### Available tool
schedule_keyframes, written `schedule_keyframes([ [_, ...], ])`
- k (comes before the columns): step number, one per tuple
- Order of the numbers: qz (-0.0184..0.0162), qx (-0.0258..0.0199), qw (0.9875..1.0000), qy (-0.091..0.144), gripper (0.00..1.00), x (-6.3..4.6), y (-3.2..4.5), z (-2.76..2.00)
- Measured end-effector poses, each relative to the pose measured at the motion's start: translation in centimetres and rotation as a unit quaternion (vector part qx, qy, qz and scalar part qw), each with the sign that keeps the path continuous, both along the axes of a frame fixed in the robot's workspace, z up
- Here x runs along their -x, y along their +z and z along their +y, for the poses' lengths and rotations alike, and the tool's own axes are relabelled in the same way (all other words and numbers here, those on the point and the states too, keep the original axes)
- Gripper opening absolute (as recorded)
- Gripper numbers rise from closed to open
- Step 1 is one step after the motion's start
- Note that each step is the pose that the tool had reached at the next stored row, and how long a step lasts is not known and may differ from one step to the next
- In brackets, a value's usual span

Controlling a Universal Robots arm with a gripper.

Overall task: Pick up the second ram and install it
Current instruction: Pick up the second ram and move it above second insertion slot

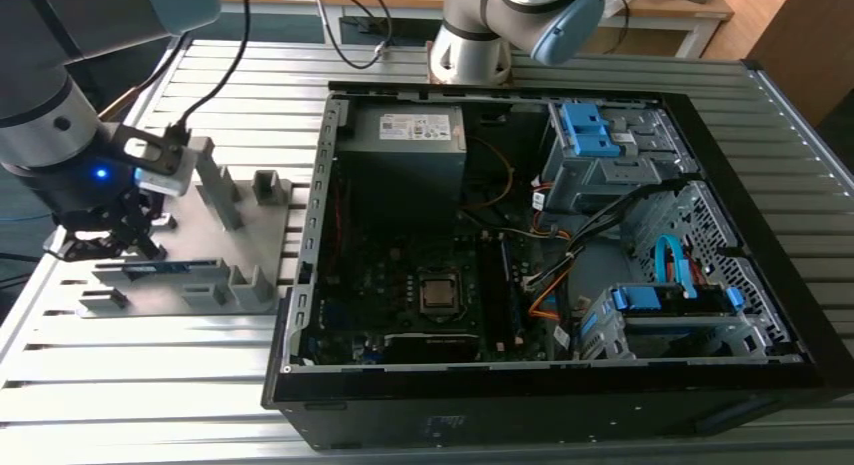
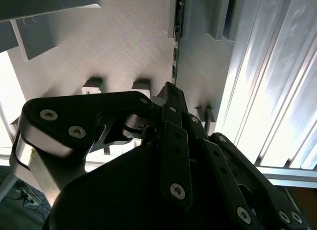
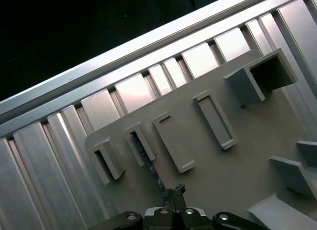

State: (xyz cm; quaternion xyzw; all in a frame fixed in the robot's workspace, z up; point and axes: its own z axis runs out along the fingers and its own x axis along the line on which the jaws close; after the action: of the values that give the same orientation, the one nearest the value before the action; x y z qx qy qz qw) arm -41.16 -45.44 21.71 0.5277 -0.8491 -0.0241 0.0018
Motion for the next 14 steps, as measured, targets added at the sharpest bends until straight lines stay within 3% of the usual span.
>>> schedule_keyframes([
  [6, 0.0000, 0.0000, 0.9996, 0.027, 0.10, 0.00, 0.00, 0.00],
  [14, 0.0000, 0.0000, 0.9982, 0.061, 0.10, 0.00, 0.00, 0.00],
])
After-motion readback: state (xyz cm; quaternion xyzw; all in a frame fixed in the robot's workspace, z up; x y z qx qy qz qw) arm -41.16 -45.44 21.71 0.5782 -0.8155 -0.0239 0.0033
